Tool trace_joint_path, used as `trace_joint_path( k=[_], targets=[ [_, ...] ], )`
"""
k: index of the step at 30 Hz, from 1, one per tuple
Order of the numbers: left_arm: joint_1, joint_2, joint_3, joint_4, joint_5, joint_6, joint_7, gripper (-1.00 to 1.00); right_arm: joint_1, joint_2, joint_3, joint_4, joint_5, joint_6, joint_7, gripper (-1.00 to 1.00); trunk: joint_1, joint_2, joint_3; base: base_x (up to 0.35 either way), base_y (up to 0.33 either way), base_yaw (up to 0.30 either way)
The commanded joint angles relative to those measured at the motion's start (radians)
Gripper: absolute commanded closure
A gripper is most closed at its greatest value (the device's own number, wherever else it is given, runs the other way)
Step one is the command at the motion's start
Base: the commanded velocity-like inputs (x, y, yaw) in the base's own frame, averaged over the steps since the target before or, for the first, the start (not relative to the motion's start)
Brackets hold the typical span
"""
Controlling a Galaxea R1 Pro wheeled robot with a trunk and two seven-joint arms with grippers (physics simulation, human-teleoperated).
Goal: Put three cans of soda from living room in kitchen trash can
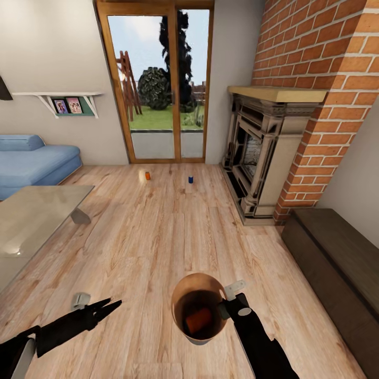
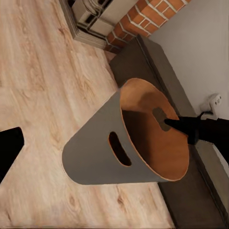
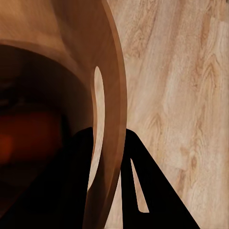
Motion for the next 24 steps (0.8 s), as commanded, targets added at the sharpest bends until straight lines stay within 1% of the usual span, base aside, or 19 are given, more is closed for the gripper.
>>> trace_joint_path(
  k=[1,2,3,4,5,8,10,15,17,21,22,23,24],
  targets=[
    [0.000,0.001,0.004,0.013,-0.009,-0.001,0.044,-1.00,-0.001,0.000,0.000,-0.001,-0.006,0.000,0.003,1.00,0.000,0.000,0.000,0.000,0.000,0.000],
    [0.000,0.002,0.005,0.017,-0.012,-0.001,0.060,-1.00,0.000,0.000,0.000,-0.001,-0.006,0.000,0.004,1.00,0.000,0.000,0.000,0.000,0.000,0.000],
    [0.000,-0.001,0.004,0.027,-0.029,-0.006,0.136,-1.00,0.000,-0.001,0.000,-0.001,-0.008,0.001,0.004,1.00,0.000,0.000,0.000,0.000,0.000,0.000],
    [0.000,-0.003,0.004,0.031,-0.037,-0.018,0.162,-1.00,0.000,-0.001,-0.001,-0.001,-0.008,0.001,0.004,1.00,0.000,0.000,0.000,0.000,0.000,0.000],
    [0.000,-0.004,0.003,0.034,-0.041,-0.027,0.174,-1.00,0.000,-0.001,-0.001,-0.001,-0.009,0.001,0.004,1.00,0.000,0.000,0.000,0.000,0.000,0.000],
    [0.000,-0.009,0.001,0.053,-0.062,-0.092,0.230,-1.00,-0.001,-0.001,-0.001,-0.002,-0.009,0.002,0.003,1.00,0.000,0.000,0.000,0.000,0.000,0.000],
    [0.000,-0.013,0.000,0.069,-0.069,-0.116,0.252,-1.00,0.000,-0.001,-0.001,-0.002,-0.009,0.002,0.003,1.00,0.000,0.000,0.000,0.000,0.000,0.000],
    [0.000,-0.017,-0.002,0.125,-0.078,-0.144,0.305,-1.00,0.000,-0.002,-0.003,-0.008,-0.009,0.002,0.003,1.00,0.000,0.000,0.000,0.000,0.000,0.000],
    [0.000,-0.017,-0.004,0.166,-0.081,-0.162,0.318,-1.00,0.000,-0.001,-0.004,-0.010,-0.009,0.002,0.004,1.00,0.000,0.000,0.000,0.009,0.000,0.000],
    [0.000,-0.018,-0.006,0.196,-0.094,-0.179,0.322,-1.00,0.000,-0.002,-0.004,-0.011,-0.010,0.002,0.004,1.00,0.000,0.000,0.000,0.143,0.000,0.000],
    [0.000,-0.018,-0.005,0.206,-0.105,-0.183,0.323,-1.00,0.000,-0.002,-0.004,-0.011,-0.010,0.002,0.003,1.00,0.000,0.000,0.000,0.259,0.000,0.000],
    [0.000,-0.020,-0.006,0.222,-0.141,-0.190,0.325,-1.00,-0.001,-0.001,-0.004,-0.012,-0.010,0.003,0.003,1.00,0.000,0.000,0.000,0.306,0.000,0.000],
    [0.000,-0.031,-0.005,0.231,-0.181,-0.195,0.327,-1.00,0.000,0.000,-0.004,-0.012,-0.010,0.003,0.003,1.00,0.000,0.000,0.000,0.328,0.000,0.000]
  ],
)
